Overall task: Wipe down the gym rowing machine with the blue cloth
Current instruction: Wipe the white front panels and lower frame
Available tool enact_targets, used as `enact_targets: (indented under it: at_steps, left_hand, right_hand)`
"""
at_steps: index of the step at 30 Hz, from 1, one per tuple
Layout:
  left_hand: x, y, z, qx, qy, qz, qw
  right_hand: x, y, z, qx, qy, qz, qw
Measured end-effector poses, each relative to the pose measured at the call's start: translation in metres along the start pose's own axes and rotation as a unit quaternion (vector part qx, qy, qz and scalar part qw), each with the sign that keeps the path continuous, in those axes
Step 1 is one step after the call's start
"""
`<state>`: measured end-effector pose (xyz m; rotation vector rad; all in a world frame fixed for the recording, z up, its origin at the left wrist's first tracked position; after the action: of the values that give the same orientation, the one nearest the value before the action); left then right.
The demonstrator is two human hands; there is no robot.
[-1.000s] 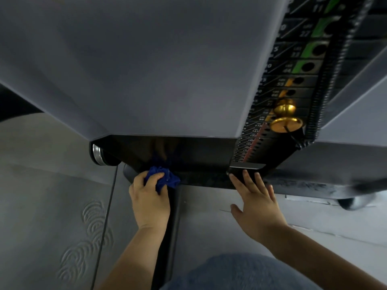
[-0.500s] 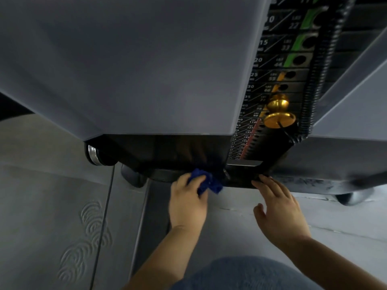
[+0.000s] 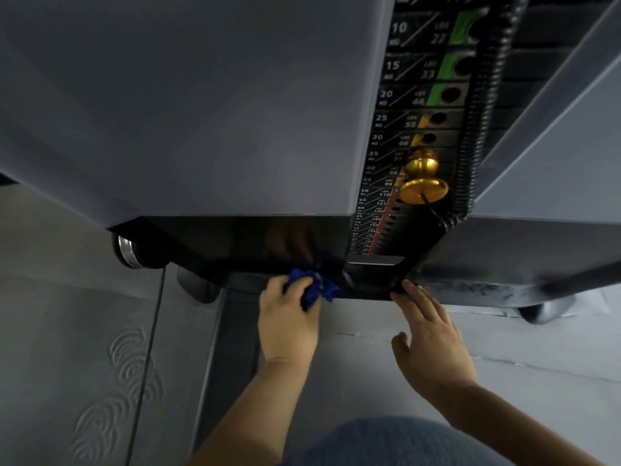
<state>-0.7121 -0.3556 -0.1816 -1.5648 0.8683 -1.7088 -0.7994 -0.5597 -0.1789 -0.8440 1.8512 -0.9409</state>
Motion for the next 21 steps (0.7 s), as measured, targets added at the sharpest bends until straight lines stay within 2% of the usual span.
enact_targets:
  at_steps: [4,8,13,16,21]
  left_hand:
    - [0.044,0.024,-0.006,-0.065,0.119,0.054,0.989]
    - [0.086,0.046,-0.022,-0.118,0.229,0.156,0.954]
    - [0.11,0.05,-0.02,-0.1,0.327,0.19,0.92]
    - [0.119,0.055,-0.004,-0.089,0.316,0.206,0.922]
    - [0.104,0.063,-0.018,-0.12,0.297,0.262,0.91]
  right_hand:
    - [0.01,-0.005,-0.003,-0.003,0.005,-0.018,1.0]
    - [0.01,-0.006,-0.002,-0.01,0.006,-0.014,1.0]
    - [0.011,-0.004,-0.003,-0.017,0.004,0.0,1.0]
    - [0.016,0.0,-0.003,-0.031,-0.002,-0.007,0.999]
    - [0.016,-0.001,-0.002,-0.039,-0.008,0.004,0.999]
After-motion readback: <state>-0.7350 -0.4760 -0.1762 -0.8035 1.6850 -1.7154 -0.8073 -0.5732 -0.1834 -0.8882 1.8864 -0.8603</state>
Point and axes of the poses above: each hand's wrist, its own z-axis towards the middle knuckle, its own y-axis out of the palm, x = y × z, the point moved 8 cm from there along z, towards the middle knuckle, and after that the axes turned 3 degrees about y, right-handed, at the moved point
